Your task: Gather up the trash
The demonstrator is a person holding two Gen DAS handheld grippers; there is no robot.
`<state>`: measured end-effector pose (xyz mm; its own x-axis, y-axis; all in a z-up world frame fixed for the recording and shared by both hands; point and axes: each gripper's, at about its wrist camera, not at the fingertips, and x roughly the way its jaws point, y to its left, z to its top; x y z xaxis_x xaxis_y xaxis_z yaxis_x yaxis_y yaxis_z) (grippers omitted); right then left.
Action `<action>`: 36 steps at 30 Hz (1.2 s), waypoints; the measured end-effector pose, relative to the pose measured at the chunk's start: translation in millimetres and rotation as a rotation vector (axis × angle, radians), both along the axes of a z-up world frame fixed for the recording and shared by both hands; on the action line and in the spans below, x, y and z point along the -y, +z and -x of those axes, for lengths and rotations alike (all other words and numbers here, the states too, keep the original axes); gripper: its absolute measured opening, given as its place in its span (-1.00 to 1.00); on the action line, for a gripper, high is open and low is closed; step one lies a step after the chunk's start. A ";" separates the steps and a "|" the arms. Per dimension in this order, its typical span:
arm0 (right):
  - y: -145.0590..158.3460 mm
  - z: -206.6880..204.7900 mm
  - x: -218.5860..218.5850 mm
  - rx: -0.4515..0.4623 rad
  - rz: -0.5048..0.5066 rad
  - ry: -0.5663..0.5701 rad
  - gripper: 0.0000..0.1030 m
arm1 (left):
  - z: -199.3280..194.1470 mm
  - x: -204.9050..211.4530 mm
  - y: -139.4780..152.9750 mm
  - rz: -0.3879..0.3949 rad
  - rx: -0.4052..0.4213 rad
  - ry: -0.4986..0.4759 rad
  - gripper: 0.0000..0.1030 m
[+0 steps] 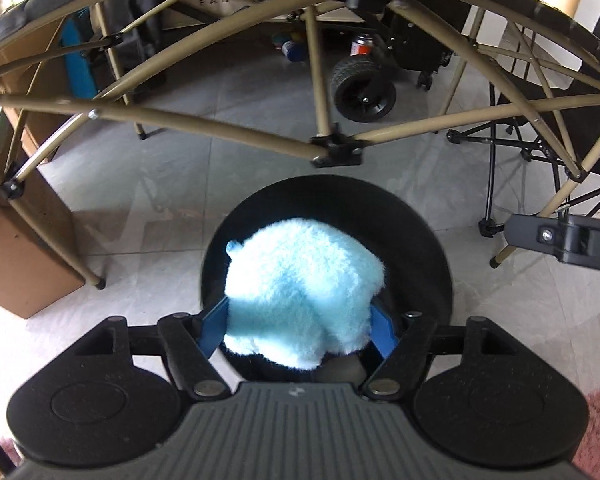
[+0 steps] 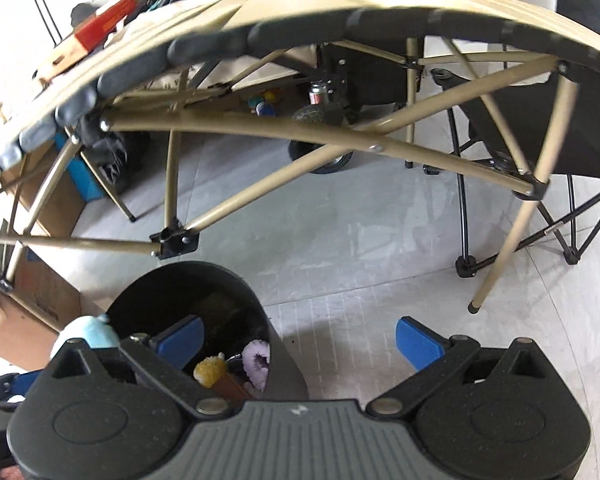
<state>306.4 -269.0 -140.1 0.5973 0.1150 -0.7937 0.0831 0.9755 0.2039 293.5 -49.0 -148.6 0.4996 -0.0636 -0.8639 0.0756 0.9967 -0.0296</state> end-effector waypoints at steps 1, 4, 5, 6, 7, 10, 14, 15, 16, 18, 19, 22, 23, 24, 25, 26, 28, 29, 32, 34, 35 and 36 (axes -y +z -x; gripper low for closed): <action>2.8 2.2 3.0 0.010 -0.005 -0.004 0.99 | -1.3 2.7 0.6 0.001 0.005 0.004 0.64; 14.0 9.9 10.8 0.046 -0.017 -0.016 0.99 | -0.9 6.2 6.1 0.004 0.042 0.029 1.00; 18.1 14.0 12.8 0.058 -0.021 -0.017 0.99 | 0.5 6.1 8.8 0.006 0.049 0.034 1.00; 23.5 18.6 13.1 0.070 -0.024 -0.015 0.99 | 2.3 4.6 12.7 0.011 0.052 0.035 1.00; 28.4 22.0 12.7 0.081 -0.026 -0.011 0.99 | 5.1 2.0 18.5 0.017 0.060 0.038 1.00; 48.4 37.3 9.0 0.122 -0.034 0.021 0.99 | 25.2 -6.8 42.0 0.007 0.139 0.034 1.00; 77.6 72.1 -4.5 0.204 -0.008 0.103 0.99 | 65.7 -24.9 76.1 0.026 0.254 -0.012 1.00; 84.4 82.3 -8.3 0.220 -0.003 0.127 0.99 | 75.0 -29.6 83.2 0.028 0.277 -0.022 1.00; 91.3 92.9 -12.1 0.236 0.000 0.147 1.00 | 84.8 -33.8 89.6 0.024 0.303 -0.030 1.00; 101.6 113.0 -19.6 0.264 0.002 0.184 1.00 | 103.2 -39.1 99.1 0.011 0.349 -0.026 1.00; 105.9 122.6 -23.1 0.277 0.003 0.201 1.00 | 111.8 -42.6 103.7 0.011 0.370 -0.020 1.00; 117.1 146.8 -31.4 0.302 0.018 0.238 1.00 | 135.2 -51.5 113.6 0.026 0.419 0.008 1.00; 120.3 153.0 -33.1 0.308 0.022 0.243 1.00 | 141.0 -53.5 115.8 0.029 0.429 0.010 1.00; 122.9 158.6 -34.1 0.315 0.022 0.247 1.00 | 146.8 -55.1 119.1 0.031 0.435 0.013 1.00; 125.1 164.3 -36.1 0.323 0.024 0.250 1.00 | 152.6 -56.9 121.4 0.034 0.441 0.016 1.00; 127.8 169.4 -37.0 0.332 0.025 0.250 1.00 | 157.7 -58.5 123.3 0.040 0.446 0.021 1.00; 132.5 180.2 -37.2 0.348 0.023 0.246 1.00 | 166.9 -62.5 126.1 0.053 0.453 0.031 1.00; 134.6 185.5 -36.9 0.354 0.022 0.244 1.00 | 170.1 -63.7 127.0 0.056 0.457 0.035 1.00; 138.8 193.5 -35.8 0.361 0.021 0.240 1.00 | 181.6 -68.2 130.2 0.064 0.470 0.048 1.00; 141.4 197.2 -35.3 0.364 0.021 0.239 1.00 | 185.0 -69.7 131.9 0.067 0.478 0.051 1.00; 141.0 198.4 -34.8 0.366 0.021 0.239 1.00 | 186.0 -69.7 132.7 0.068 0.482 0.050 1.00; 141.6 199.4 -34.5 0.368 0.020 0.239 1.00 | 187.4 -69.9 132.6 0.068 0.484 0.049 1.00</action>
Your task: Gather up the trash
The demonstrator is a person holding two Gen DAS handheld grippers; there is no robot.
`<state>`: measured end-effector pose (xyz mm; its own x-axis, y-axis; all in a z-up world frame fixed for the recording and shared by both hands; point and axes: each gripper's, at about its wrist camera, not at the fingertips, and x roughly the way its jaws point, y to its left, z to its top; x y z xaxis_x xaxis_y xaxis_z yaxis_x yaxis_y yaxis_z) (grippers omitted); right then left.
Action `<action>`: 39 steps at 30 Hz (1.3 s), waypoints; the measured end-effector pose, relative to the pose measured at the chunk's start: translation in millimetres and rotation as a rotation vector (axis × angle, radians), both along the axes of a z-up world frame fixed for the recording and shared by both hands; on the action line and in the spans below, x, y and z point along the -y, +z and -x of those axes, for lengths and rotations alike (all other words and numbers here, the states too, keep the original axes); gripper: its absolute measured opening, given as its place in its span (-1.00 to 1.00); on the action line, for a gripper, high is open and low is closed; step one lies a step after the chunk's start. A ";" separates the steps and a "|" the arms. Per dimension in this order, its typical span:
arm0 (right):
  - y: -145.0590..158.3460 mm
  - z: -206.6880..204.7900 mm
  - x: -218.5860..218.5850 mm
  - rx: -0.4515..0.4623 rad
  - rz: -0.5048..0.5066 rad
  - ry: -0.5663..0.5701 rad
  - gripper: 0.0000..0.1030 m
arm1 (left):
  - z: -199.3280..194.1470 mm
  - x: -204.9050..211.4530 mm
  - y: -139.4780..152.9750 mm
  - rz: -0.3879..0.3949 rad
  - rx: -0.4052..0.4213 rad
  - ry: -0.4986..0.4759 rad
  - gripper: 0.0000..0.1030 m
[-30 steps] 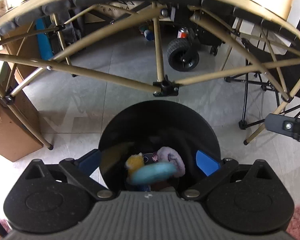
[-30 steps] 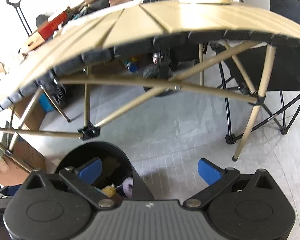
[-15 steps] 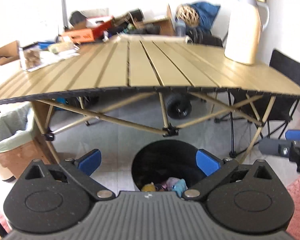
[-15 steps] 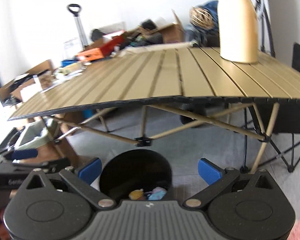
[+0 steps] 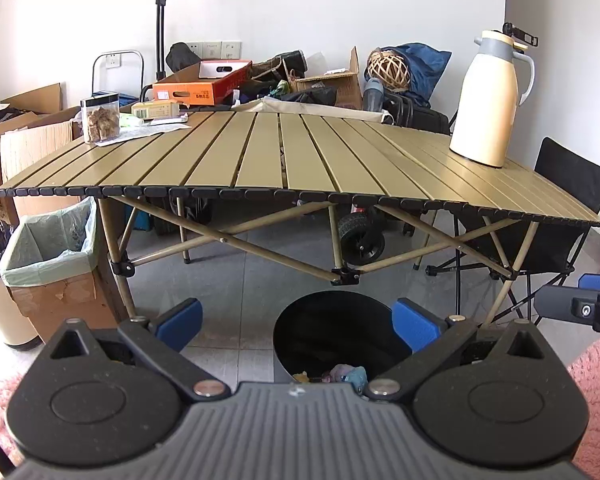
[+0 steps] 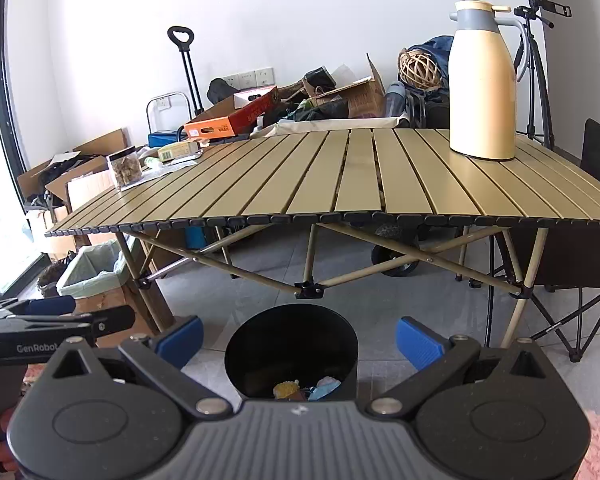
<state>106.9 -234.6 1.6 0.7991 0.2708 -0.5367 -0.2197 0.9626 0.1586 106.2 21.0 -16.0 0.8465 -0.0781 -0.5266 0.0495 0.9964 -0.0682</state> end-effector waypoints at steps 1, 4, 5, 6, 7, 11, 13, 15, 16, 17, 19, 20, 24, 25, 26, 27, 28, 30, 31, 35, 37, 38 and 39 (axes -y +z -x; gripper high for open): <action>1.0 1.4 -0.1 0.002 0.000 0.000 1.00 | 1.8 0.4 0.5 0.000 0.002 0.000 1.00; 2.2 5.1 0.6 0.010 -0.002 0.000 1.00 | 5.1 0.9 2.0 -0.001 0.009 -0.002 1.00; 2.9 6.4 0.5 0.013 -0.002 0.000 1.00 | 6.5 0.8 2.7 0.000 0.013 -0.002 1.00; 3.7 7.4 0.5 0.015 0.000 0.001 1.00 | 7.6 0.7 3.3 -0.001 0.016 -0.001 1.00; 4.2 8.2 0.6 0.016 0.001 0.001 1.00 | 8.3 1.1 3.7 -0.001 0.019 -0.001 1.00; 5.9 11.4 -1.2 0.023 0.004 0.002 1.00 | 12.2 1.2 5.0 0.003 0.023 0.000 1.00; 7.1 13.2 -1.2 0.027 0.005 0.003 1.00 | 13.5 1.8 5.9 0.004 0.027 0.001 1.00; 8.1 14.4 -0.4 0.030 0.005 0.005 1.00 | 15.2 1.5 6.9 0.006 0.030 0.002 1.00; 8.5 15.1 -0.4 0.031 0.006 0.006 1.00 | 16.1 1.7 7.3 0.005 0.032 0.001 1.00; 8.9 16.0 -0.5 0.033 0.007 0.007 1.00 | 16.5 1.2 7.7 0.005 0.033 0.001 1.00; 9.9 18.1 -0.6 0.036 0.007 0.008 1.00 | 18.5 1.8 8.4 0.004 0.036 0.001 1.00; 10.4 18.9 -0.8 0.039 0.007 0.009 1.00 | 19.6 1.8 8.8 0.004 0.039 0.001 1.00; 12.1 21.0 -0.8 0.045 0.008 0.010 1.00 | 23.5 2.2 10.5 0.004 0.048 0.002 1.00; 12.5 21.5 -1.2 0.046 0.008 0.011 1.00 | 23.8 2.3 10.9 0.004 0.050 0.002 1.00; 12.8 22.1 -1.4 0.047 0.008 0.011 1.00 | 24.2 2.5 11.2 0.003 0.052 0.003 1.00; 13.1 22.7 -1.6 0.048 0.008 0.011 1.00 | 24.3 2.4 11.5 0.003 0.053 0.003 1.00; 13.3 23.0 -1.7 0.049 0.008 0.011 1.00 | 24.6 2.3 11.6 0.004 0.054 0.003 1.00; 13.7 23.9 -1.7 0.049 0.009 0.010 1.00 | 25.3 2.6 11.7 0.004 0.055 0.002 1.00; 13.7 24.0 -1.7 0.050 0.009 0.010 1.00 | 25.7 2.6 11.9 0.003 0.057 0.002 1.00; 13.3 23.7 -1.1 0.047 0.010 0.010 1.00 | 26.1 0.5 11.6 0.006 0.061 0.005 1.00; 13.1 23.1 -1.7 0.045 0.011 0.009 1.00 | 25.8 0.9 11.1 0.010 0.059 0.002 1.00; 12.7 22.5 -1.8 0.044 0.011 0.009 1.00 | 25.4 0.9 10.5 0.013 0.055 -0.002 1.00; 12.1 22.0 -2.0 0.042 0.011 0.009 1.00 | 25.1 1.2 9.8 0.013 0.051 -0.004 1.00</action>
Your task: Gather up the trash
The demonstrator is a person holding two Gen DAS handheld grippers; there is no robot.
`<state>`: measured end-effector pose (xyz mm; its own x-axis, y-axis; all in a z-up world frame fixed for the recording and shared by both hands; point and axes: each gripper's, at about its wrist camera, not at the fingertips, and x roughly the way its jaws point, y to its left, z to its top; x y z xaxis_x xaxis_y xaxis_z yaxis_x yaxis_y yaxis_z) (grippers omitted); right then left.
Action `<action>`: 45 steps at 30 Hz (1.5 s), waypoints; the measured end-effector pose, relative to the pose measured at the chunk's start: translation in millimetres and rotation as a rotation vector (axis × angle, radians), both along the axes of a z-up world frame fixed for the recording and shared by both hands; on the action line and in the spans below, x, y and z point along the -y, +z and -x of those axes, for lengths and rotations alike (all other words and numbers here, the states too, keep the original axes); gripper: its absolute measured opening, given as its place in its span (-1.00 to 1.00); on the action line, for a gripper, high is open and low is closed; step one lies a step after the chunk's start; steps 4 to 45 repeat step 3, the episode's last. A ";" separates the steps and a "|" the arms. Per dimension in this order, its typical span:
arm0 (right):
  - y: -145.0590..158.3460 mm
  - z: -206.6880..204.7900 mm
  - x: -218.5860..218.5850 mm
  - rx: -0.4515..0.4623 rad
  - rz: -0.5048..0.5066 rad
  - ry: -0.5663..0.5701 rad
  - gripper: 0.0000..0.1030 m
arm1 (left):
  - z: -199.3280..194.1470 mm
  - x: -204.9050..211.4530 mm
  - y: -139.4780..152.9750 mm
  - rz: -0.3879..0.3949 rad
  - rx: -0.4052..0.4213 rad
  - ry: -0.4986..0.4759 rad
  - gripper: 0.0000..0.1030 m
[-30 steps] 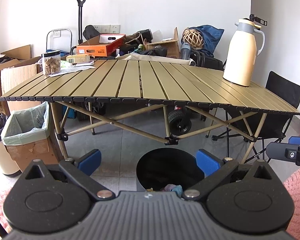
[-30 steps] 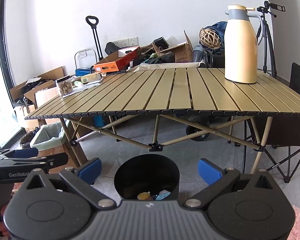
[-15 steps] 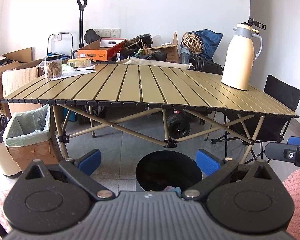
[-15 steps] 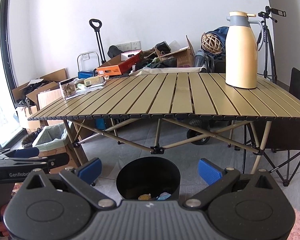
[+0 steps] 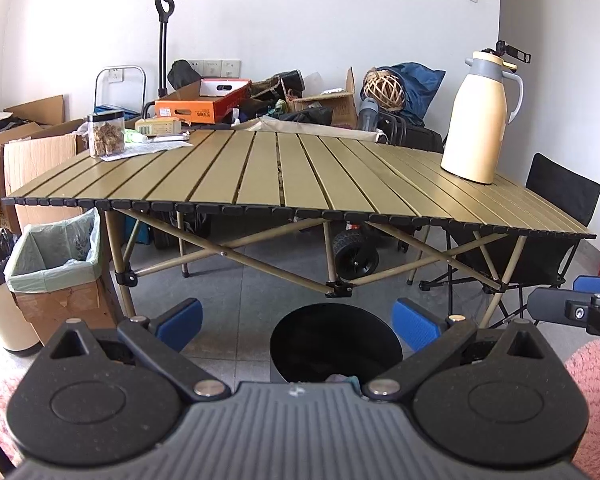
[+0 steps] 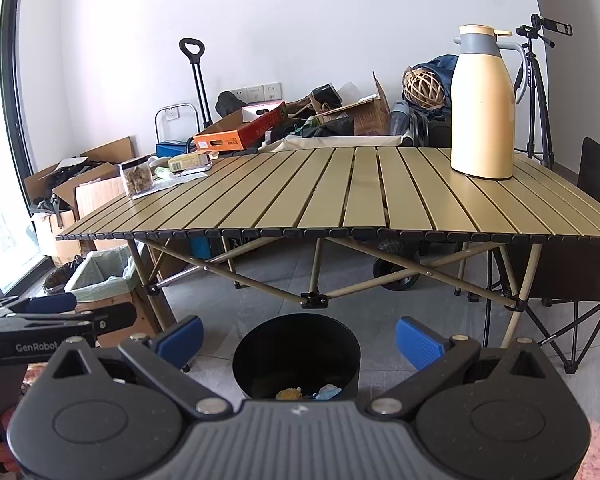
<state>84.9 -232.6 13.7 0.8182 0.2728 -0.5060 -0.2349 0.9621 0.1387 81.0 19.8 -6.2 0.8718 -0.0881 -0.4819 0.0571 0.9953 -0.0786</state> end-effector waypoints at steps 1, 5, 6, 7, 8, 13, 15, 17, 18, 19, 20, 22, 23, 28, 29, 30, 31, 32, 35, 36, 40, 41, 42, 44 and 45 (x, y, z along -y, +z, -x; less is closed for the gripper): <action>-0.6 -0.6 0.0 -0.002 -0.001 0.000 1.00 | -0.3 0.5 -0.4 -0.002 -0.002 0.000 1.00; -1.9 -2.8 0.5 -0.006 -0.003 -0.001 1.00 | -2.6 0.1 -0.7 -0.001 -0.004 0.001 1.00; -1.9 -2.8 0.5 -0.006 -0.003 -0.001 1.00 | -2.6 0.1 -0.7 -0.001 -0.004 0.001 1.00; -1.9 -2.8 0.5 -0.006 -0.003 -0.001 1.00 | -2.6 0.1 -0.7 -0.001 -0.004 0.001 1.00; -1.9 -2.8 0.5 -0.006 -0.003 -0.001 1.00 | -2.6 0.1 -0.7 -0.001 -0.004 0.001 1.00; -1.9 -2.8 0.5 -0.006 -0.003 -0.001 1.00 | -2.6 0.1 -0.7 -0.001 -0.004 0.001 1.00; -1.9 -2.8 0.5 -0.006 -0.003 -0.001 1.00 | -2.6 0.1 -0.7 -0.001 -0.004 0.001 1.00; -1.9 -2.8 0.5 -0.006 -0.003 -0.001 1.00 | -2.6 0.1 -0.7 -0.001 -0.004 0.001 1.00; -1.9 -2.8 0.5 -0.006 -0.003 -0.001 1.00 | -2.6 0.1 -0.7 -0.001 -0.004 0.001 1.00; -1.9 -2.8 0.5 -0.006 -0.003 -0.001 1.00 | -2.6 0.1 -0.7 -0.001 -0.004 0.001 1.00; -1.9 -2.8 0.5 -0.006 -0.003 -0.001 1.00 | -2.6 0.1 -0.7 -0.001 -0.004 0.001 1.00; -1.9 -2.8 0.5 -0.006 -0.003 -0.001 1.00 | -2.6 0.1 -0.7 -0.001 -0.004 0.001 1.00; -1.9 -2.8 0.5 -0.006 -0.003 -0.001 1.00 | -2.6 0.1 -0.7 -0.001 -0.004 0.001 1.00; -1.9 -2.8 0.5 -0.006 -0.003 -0.001 1.00 | -2.6 0.1 -0.7 -0.001 -0.004 0.001 1.00; -1.9 -2.8 0.5 -0.006 -0.003 -0.001 1.00 | -2.6 0.1 -0.7 -0.001 -0.004 0.001 1.00; -1.9 -2.8 0.5 -0.006 -0.003 -0.001 1.00 | -2.6 0.1 -0.7 -0.001 -0.004 0.001 1.00; -1.9 -2.8 0.5 -0.006 -0.003 -0.001 1.00 | -2.6 0.1 -0.7 -0.001 -0.004 0.001 1.00; -1.9 -2.8 0.5 -0.006 -0.003 -0.001 1.00 | -2.6 0.1 -0.7 -0.001 -0.004 0.001 1.00; -1.9 -2.8 0.5 -0.006 -0.003 -0.001 1.00 | -2.6 0.1 -0.7 -0.001 -0.004 0.001 1.00; -1.9 -2.8 0.5 -0.006 -0.003 -0.001 1.00 | -2.6 0.1 -0.7 -0.001 -0.004 0.001 1.00; -1.9 -2.8 0.5 -0.006 -0.003 -0.001 1.00 | -2.6 0.1 -0.7 -0.001 -0.004 0.001 1.00; -1.9 -2.8 0.5 -0.006 -0.003 -0.001 1.00 | -2.6 0.1 -0.7 -0.001 -0.004 0.001 1.00; -1.9 -2.8 0.5 -0.006 -0.003 -0.001 1.00 | -2.6 0.1 -0.7 -0.001 -0.004 0.001 1.00; -1.9 -2.8 0.5 -0.006 -0.003 -0.001 1.00 | -2.6 0.1 -0.7 -0.001 -0.004 0.001 1.00; -1.9 -2.8 0.5 -0.006 -0.003 -0.001 1.00 | -2.6 0.1 -0.7 -0.001 -0.004 0.001 1.00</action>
